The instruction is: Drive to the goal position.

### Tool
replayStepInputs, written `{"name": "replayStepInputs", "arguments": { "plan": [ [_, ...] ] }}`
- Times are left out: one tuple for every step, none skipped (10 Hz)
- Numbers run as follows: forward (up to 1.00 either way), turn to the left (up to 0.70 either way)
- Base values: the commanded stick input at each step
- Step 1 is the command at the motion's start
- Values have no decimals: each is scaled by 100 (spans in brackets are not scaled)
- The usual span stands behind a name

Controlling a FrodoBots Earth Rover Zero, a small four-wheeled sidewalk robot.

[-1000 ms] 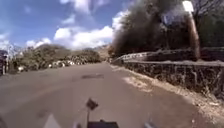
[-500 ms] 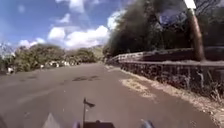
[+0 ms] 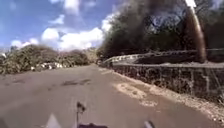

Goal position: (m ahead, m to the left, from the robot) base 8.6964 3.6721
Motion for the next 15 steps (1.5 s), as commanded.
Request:
{"name": "replayStepInputs", "arguments": {
  "plan": [
    [70, 0],
    [70, 0],
    [70, 0],
    [70, 0],
    [70, 0],
    [70, 0],
    [70, 0],
    [70, 0],
    [70, 0],
    [70, 0],
    [70, 0],
    [70, 0],
    [70, 0],
    [70, 0],
    [70, 0]
  ]
}}
